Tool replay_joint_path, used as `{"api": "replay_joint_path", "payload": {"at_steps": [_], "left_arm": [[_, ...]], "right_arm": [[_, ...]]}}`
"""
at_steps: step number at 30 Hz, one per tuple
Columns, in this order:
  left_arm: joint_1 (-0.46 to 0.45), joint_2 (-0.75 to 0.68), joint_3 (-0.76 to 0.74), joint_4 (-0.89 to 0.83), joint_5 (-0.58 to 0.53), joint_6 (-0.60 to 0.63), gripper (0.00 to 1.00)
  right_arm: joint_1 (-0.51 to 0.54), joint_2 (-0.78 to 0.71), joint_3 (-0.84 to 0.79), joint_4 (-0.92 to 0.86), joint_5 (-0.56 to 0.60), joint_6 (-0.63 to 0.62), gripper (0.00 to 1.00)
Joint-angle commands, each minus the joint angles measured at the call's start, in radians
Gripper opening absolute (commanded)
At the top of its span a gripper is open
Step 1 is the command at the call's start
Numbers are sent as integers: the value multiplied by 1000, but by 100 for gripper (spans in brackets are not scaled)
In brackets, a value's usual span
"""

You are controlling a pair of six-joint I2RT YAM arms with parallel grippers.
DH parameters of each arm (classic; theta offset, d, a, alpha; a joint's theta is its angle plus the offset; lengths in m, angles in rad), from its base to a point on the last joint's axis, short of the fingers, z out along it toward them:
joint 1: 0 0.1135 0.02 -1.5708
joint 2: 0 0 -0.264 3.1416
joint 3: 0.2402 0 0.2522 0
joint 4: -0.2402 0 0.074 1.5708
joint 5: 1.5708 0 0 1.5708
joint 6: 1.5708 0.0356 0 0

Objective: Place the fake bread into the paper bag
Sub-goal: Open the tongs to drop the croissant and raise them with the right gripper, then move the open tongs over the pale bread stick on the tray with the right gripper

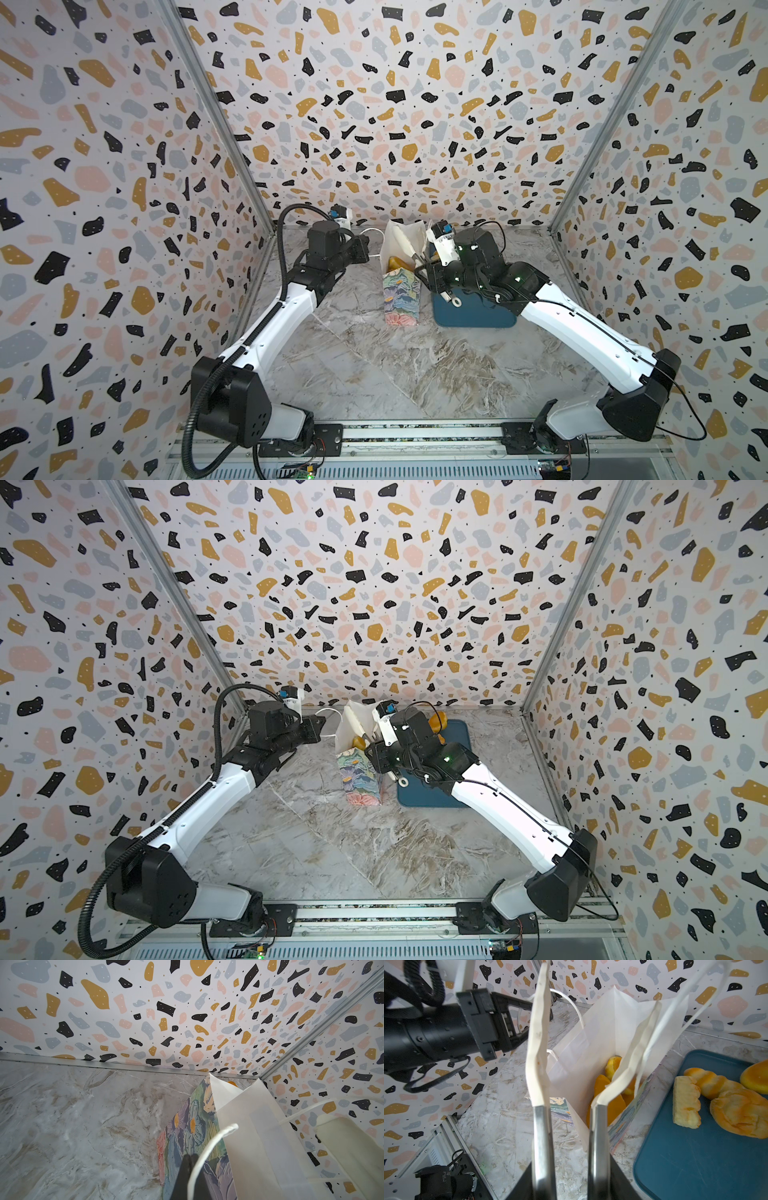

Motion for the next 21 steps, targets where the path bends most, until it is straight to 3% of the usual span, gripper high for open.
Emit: {"api": "replay_joint_path", "payload": {"at_steps": [1, 11, 21], "left_arm": [[6, -18, -12, 39, 2, 13, 0], [5, -21, -14, 42, 11, 19, 0], [5, -7, -13, 42, -4, 3, 0]], "right_arm": [[4, -23, 81, 60, -23, -17, 43], [4, 0, 164, 36, 5, -76, 43], [-13, -61, 144, 29, 67, -127, 43]]}}
